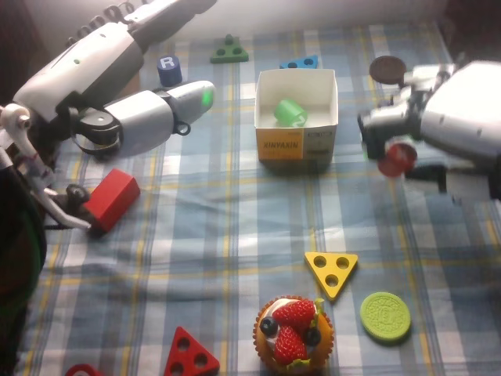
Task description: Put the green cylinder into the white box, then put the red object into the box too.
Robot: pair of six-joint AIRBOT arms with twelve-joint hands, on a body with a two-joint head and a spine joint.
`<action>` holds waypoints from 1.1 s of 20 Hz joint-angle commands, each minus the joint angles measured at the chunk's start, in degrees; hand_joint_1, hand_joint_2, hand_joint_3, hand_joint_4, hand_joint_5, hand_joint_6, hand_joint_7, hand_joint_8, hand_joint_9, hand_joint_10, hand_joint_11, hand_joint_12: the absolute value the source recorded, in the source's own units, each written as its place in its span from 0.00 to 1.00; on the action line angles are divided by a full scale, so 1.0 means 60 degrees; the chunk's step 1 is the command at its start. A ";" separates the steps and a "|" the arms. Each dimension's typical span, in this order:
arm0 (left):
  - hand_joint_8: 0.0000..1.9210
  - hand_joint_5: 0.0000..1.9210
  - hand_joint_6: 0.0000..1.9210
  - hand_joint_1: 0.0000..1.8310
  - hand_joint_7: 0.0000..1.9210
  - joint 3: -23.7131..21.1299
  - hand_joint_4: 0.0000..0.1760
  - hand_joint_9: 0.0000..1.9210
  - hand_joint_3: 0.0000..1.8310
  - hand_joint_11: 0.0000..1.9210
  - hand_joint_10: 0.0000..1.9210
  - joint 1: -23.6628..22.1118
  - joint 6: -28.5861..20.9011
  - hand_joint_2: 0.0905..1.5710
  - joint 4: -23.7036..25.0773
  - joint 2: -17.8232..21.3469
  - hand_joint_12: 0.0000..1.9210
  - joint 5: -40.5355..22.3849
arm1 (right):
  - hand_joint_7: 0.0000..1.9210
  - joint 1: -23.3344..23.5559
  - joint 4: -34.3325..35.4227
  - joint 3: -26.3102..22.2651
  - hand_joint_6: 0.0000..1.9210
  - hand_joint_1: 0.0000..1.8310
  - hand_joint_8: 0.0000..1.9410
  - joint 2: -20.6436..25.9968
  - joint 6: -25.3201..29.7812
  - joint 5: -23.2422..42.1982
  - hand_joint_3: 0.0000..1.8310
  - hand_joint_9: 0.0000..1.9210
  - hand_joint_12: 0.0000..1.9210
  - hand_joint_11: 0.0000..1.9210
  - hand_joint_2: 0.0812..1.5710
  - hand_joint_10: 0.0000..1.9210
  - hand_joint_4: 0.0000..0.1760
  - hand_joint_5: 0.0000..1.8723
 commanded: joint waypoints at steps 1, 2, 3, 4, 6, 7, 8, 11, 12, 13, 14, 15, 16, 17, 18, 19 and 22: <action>0.00 0.06 0.00 0.31 0.03 -0.0027 0.57 0.00 0.00 0.00 0.00 0.0009 -0.0055 0.87 0.0182 0.0060 0.01 -0.1257 | 0.42 0.0237 -0.0058 0.0013 0.65 0.71 0.71 0.0006 0.0171 0.1515 0.00 0.32 1.00 0.19 0.78 0.86 0.00 0.38; 0.00 0.06 0.00 0.31 0.03 -0.0056 0.55 0.00 0.00 0.01 0.00 0.0099 -0.0055 0.87 0.0090 0.0078 0.01 -0.1324 | 0.42 0.0413 -0.0199 0.0039 0.66 0.72 0.70 0.0006 0.0294 0.1647 0.00 0.33 1.00 0.17 0.78 0.88 0.00 0.37; 0.00 0.07 0.00 0.33 0.04 -0.0086 0.55 0.00 0.00 0.00 0.00 0.0235 -0.0055 0.87 -0.0059 0.0085 0.05 -0.1411 | 0.44 0.0746 -0.0356 0.0093 0.67 0.67 0.73 -0.0055 0.0299 0.1672 0.00 0.36 1.00 0.24 0.78 0.87 0.00 0.35; 0.00 0.07 0.00 0.34 0.03 -0.0114 0.50 0.00 0.00 0.00 0.00 0.0395 -0.0055 0.87 -0.0270 0.0087 0.08 -0.1531 | 0.42 0.1053 -0.0440 0.0253 0.69 0.65 0.77 -0.0243 0.0307 0.1624 0.00 0.33 1.00 0.23 0.79 0.86 0.00 0.34; 0.00 0.07 0.00 0.36 0.04 -0.0127 0.44 0.00 0.00 0.00 0.00 0.0618 -0.0056 0.87 -0.0510 0.0088 0.09 -0.1649 | 0.42 0.1526 -0.0544 0.0558 0.71 0.64 0.77 -0.0646 0.0310 0.1405 0.00 0.32 1.00 0.22 0.79 0.84 0.00 0.34; 0.00 0.08 0.00 0.42 0.04 -0.0134 0.38 0.00 0.00 0.00 0.00 0.0721 -0.0056 0.87 -0.0603 0.0090 0.05 -0.1703 | 0.40 0.1869 -0.0648 0.0803 0.75 0.70 0.74 -0.0970 0.0310 0.1180 0.00 0.33 0.97 0.18 0.80 0.85 0.00 0.31; 0.00 0.08 0.00 0.42 0.04 -0.0138 0.38 0.00 0.00 0.00 0.00 0.0762 -0.0056 0.87 -0.0644 0.0090 0.05 -0.1726 | 0.40 0.2036 -0.0696 0.0969 0.75 0.70 0.74 -0.1175 0.0310 0.1019 0.00 0.33 0.97 0.18 0.80 0.85 0.00 0.31; 0.00 0.08 0.00 0.42 0.03 -0.0123 0.39 0.00 0.00 0.00 0.00 0.0764 -0.0056 0.86 -0.0662 0.0073 0.04 -0.1690 | 0.40 0.2507 -0.0758 0.1620 0.72 0.64 0.78 -0.1931 0.0309 0.0154 0.00 0.32 1.00 0.24 0.80 0.81 0.00 0.33; 0.00 0.08 0.00 0.41 0.04 -0.0116 0.34 0.00 0.00 0.00 0.00 0.0758 -0.0056 0.87 -0.0665 0.0062 0.04 -0.1685 | 0.39 0.2587 -0.0754 0.1807 0.79 0.62 0.78 -0.2134 0.0309 -0.0103 0.00 0.26 0.96 0.10 0.82 0.73 0.00 0.28; 0.00 0.08 0.00 0.41 0.04 -0.0111 0.34 0.00 0.00 0.00 0.00 0.0753 -0.0056 0.87 -0.0671 0.0050 0.04 -0.1687 | 0.39 0.2617 -0.0752 0.1936 0.79 0.62 0.78 -0.2243 0.0309 -0.0280 0.00 0.26 0.96 0.10 0.82 0.73 0.00 0.28; 0.00 0.07 0.00 0.41 0.04 -0.0107 0.42 0.00 0.00 0.00 0.00 0.0744 -0.0056 0.87 -0.0672 0.0041 0.02 -0.1687 | 0.17 0.2649 -0.0750 0.2048 0.34 0.58 0.35 -0.2335 0.0309 -0.0453 0.00 0.13 0.86 0.00 0.71 0.56 0.00 0.14; 0.00 0.07 0.00 0.40 0.04 -0.0107 0.45 0.01 0.00 0.00 0.00 0.0738 -0.0056 0.87 -0.0672 0.0041 0.02 -0.1687 | 0.14 0.2651 -0.0699 0.2087 0.20 0.55 0.18 -0.2341 0.0309 -0.0494 0.00 0.06 0.74 0.00 0.70 0.43 0.06 0.10; 0.00 0.06 0.00 0.38 0.04 -0.0111 0.54 0.00 0.00 0.00 0.00 0.0736 -0.0057 0.87 -0.0673 0.0044 0.02 -0.1696 | 0.09 0.2651 -0.0618 0.2101 0.09 0.50 0.07 -0.2327 0.0309 -0.0510 0.00 0.02 0.60 0.00 0.70 0.31 0.10 0.06; 0.00 0.06 0.00 0.38 0.04 -0.0117 0.55 0.00 0.00 0.00 0.00 0.0741 -0.0057 0.87 -0.0679 0.0046 0.02 -0.1709 | 0.06 0.2651 -0.0581 0.2091 0.04 0.48 0.02 -0.2320 0.0309 -0.0501 0.00 0.01 0.51 0.00 0.71 0.23 0.14 0.04; 0.00 0.06 0.00 0.39 0.04 -0.0123 0.53 0.00 0.00 0.00 0.00 0.0742 -0.0057 0.87 -0.0680 0.0046 0.02 -0.1723 | 0.02 0.2655 -0.0575 0.2020 0.01 0.48 0.00 -0.2282 0.0309 -0.0434 0.00 0.00 0.34 0.00 0.71 0.11 0.11 0.01; 0.00 0.06 0.00 0.39 0.04 -0.0138 0.55 0.00 0.00 0.00 0.00 0.0746 -0.0057 0.87 -0.0682 0.0046 0.02 -0.1765 | 0.02 0.2658 -0.0559 0.1855 0.00 0.48 0.00 -0.2101 0.0310 -0.0257 0.00 0.00 0.36 0.00 0.71 0.21 0.16 0.00; 0.00 0.06 0.00 0.41 0.04 -0.0240 0.41 0.01 0.00 0.00 0.00 0.0765 -0.0062 0.87 -0.0698 0.0096 0.06 -0.1925 | 0.01 0.2656 -0.0402 0.1029 0.00 0.46 0.00 -0.1221 0.0312 0.0683 0.00 0.00 0.37 0.00 0.74 0.13 0.08 0.00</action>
